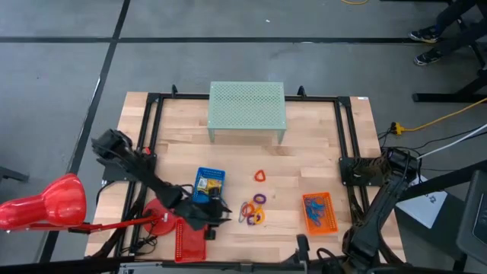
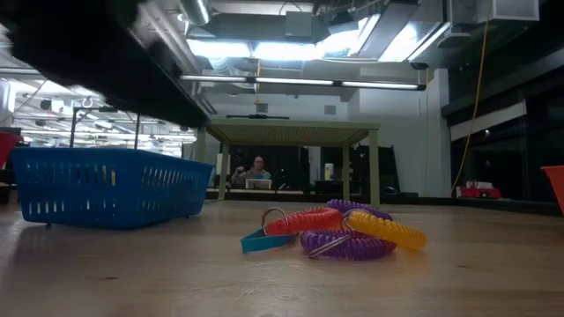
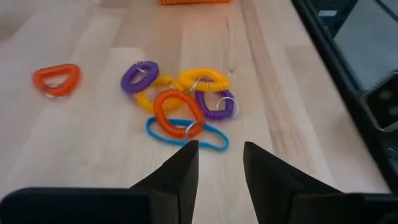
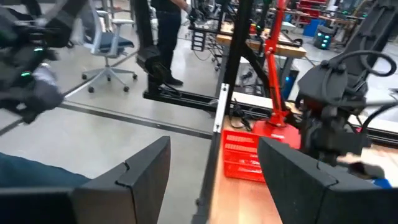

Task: Pick & Place Office Desk Supplies
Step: Put the blue rubber band into the orange bin

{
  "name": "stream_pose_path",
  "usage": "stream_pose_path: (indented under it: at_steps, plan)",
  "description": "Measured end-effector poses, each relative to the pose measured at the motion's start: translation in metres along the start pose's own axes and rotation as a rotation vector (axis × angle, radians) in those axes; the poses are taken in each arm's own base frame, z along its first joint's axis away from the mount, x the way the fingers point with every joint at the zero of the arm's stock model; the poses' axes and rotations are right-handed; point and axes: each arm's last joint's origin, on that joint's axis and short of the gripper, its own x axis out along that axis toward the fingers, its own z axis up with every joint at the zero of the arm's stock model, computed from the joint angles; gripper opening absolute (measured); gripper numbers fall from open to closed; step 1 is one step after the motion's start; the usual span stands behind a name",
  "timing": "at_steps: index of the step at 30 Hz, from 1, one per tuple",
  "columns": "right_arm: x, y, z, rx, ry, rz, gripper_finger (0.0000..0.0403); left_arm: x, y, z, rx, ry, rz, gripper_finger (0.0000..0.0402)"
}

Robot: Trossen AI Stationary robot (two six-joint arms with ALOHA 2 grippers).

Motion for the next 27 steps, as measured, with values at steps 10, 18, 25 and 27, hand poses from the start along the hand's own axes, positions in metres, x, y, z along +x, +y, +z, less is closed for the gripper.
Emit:
stream_pose_path:
  at_steps: [10,18,25,27]
  plan:
    - [0.013,-0.014,-0.002,-0.023,0.032,-0.049,0.0242,0.06,-0.002,-0.006,-0.082,0.185,0.032,0.012]
    - [0.013,-0.014,-0.005,-0.016,0.05,-0.051,0.0242,0.072,-0.006,0.004,-0.128,0.191,0.028,0.0121]
    - [0.013,-0.014,-0.005,-0.011,0.048,-0.046,0.0242,0.069,-0.007,0.008,-0.105,0.255,0.051,0.0121]
    - [0.013,-0.014,-0.005,-0.01,0.048,-0.046,0.0242,0.068,-0.007,0.008,-0.112,0.278,0.063,0.0121]
